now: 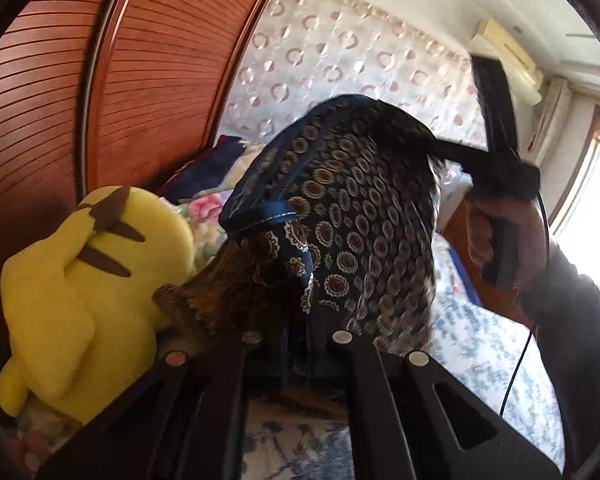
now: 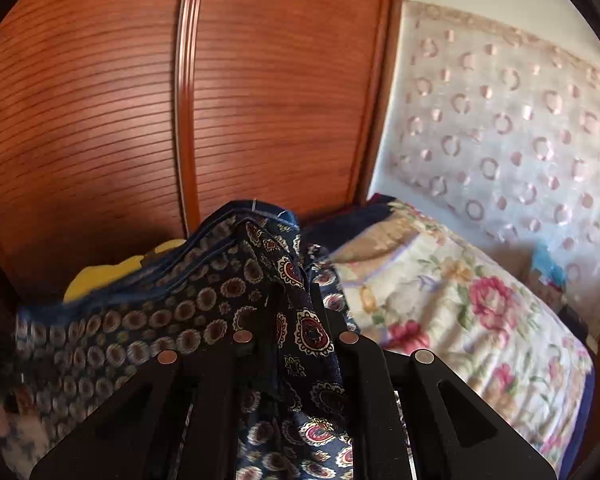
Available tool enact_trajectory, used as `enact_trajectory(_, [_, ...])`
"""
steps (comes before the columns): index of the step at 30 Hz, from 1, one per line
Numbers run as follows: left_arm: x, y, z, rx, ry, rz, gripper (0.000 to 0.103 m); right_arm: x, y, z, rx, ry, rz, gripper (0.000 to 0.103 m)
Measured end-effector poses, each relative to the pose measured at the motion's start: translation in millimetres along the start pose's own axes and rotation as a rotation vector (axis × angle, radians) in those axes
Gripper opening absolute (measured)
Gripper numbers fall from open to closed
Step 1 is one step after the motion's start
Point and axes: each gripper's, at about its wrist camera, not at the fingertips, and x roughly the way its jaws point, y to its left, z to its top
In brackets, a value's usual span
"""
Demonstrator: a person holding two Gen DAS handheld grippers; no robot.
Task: Fold small clothes
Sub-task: 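Lift and carry the folded shirt with both tools toward the yellow plush, then lower the shirt onto the pile by the plush and open both tools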
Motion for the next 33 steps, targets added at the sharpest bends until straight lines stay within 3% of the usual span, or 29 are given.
enact_trajectory(3, [-2.1, 2.6, -0.7, 0.005, 0.005, 0.024, 0.003, 31.0, 6.0, 6.2, 0.027, 0.022, 0.051, 0.009])
enact_trajectory(6, [-4.6, 1.5, -2.8, 0.026, 0.005, 0.053, 0.003, 50.7, 10.4, 13.6, 0.040, 0.052, 0.027, 0.015])
enact_trajectory(8, [-5.4, 0.3, -1.3, 0.026, 0.004, 0.063, 0.003, 50.6, 9.8, 13.5, 0.060, 0.047, 0.013, 0.026])
enact_trajectory(9, [-7.1, 1.3, 0.6, 0.019, 0.000, 0.060, 0.004, 46.3, 7.1, 12.9, 0.077, 0.038, -0.005, 0.042])
enact_trajectory(11, [-9.1, 1.3, 1.8, 0.018, 0.001, 0.050, 0.006, 33.3, 1.8, 9.0, 0.100, 0.003, -0.033, 0.050])
enact_trajectory(13, [-10.2, 1.3, 3.6, 0.028, 0.007, 0.061, 0.009, 21.7, -4.5, 3.2, 0.122, -0.014, -0.044, 0.051])
enact_trajectory(15, [-12.2, 1.7, 5.8, 0.046, 0.009, 0.069, 0.013, 14.1, -8.3, -4.8, 0.153, -0.006, 0.043, 0.051])
enact_trajectory(17, [-16.6, 0.7, 7.8, 0.070, 0.004, 0.083, 0.021, 10.9, -5.3, -14.7, 0.149, 0.005, 0.063, 0.051])
enact_trajectory(22, [-31.1, -3.9, 10.4, 0.129, -0.036, 0.132, 0.058, 32.9, 3.7, -44.9, 0.129, 0.103, 0.024, 0.051])
enact_trajectory(26, [-39.0, -16.5, 9.5, 0.198, -0.044, 0.151, 0.061, 57.5, 2.6, -65.9, 0.150, 0.179, 0.016, 0.052])
enact_trajectory(33, [-58.4, -38.4, 5.1, 0.258, -0.056, 0.126, 0.071, 19.2, 14.9, -70.2, 0.173, 0.111, -0.017, 0.052])
